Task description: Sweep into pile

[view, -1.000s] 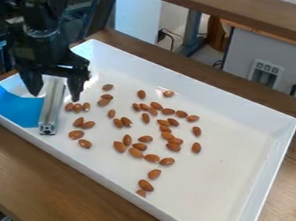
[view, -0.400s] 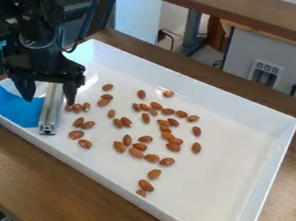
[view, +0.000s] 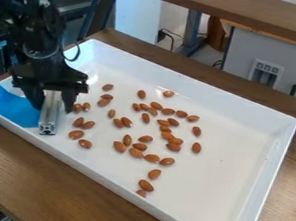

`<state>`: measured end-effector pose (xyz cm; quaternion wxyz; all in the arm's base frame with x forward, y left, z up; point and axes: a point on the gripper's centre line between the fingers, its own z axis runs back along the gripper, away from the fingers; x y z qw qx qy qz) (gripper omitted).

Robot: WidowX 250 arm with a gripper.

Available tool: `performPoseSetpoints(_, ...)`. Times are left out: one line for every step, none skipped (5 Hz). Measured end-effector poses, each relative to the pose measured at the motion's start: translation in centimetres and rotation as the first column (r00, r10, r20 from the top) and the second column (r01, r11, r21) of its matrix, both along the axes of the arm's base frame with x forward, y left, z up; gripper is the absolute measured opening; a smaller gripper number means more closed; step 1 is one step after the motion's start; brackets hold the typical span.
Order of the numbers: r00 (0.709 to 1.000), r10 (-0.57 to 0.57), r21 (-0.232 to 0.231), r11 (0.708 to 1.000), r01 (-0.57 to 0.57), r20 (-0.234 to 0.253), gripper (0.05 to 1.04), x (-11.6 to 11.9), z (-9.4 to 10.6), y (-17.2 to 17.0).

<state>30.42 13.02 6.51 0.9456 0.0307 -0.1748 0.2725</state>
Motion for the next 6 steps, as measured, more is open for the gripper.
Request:
performPoseSetpoints(1.0,0.007,-0.004,1.0,-0.007,0.0,0.396,0.0,0.0,0.0)
performPoseSetpoints(1.0,0.007,0.003,1.0,-0.007,0.026,0.371,0.3,0.0,0.0)
performPoseSetpoints(0.999,-0.021,0.003,1.0,0.021,0.05,0.37,0.7,-0.1,-1.0)
performPoseSetpoints(0.999,-0.026,-0.018,0.999,0.026,0.041,0.37,1.5,-0.2,-2.5)
performPoseSetpoints(1.0,-0.021,-0.037,0.999,0.021,0.019,0.37,2.7,-0.4,-4.8)
performPoseSetpoints(1.0,-0.005,-0.046,0.999,0.006,0.014,0.37,3.3,-0.5,-6.4)
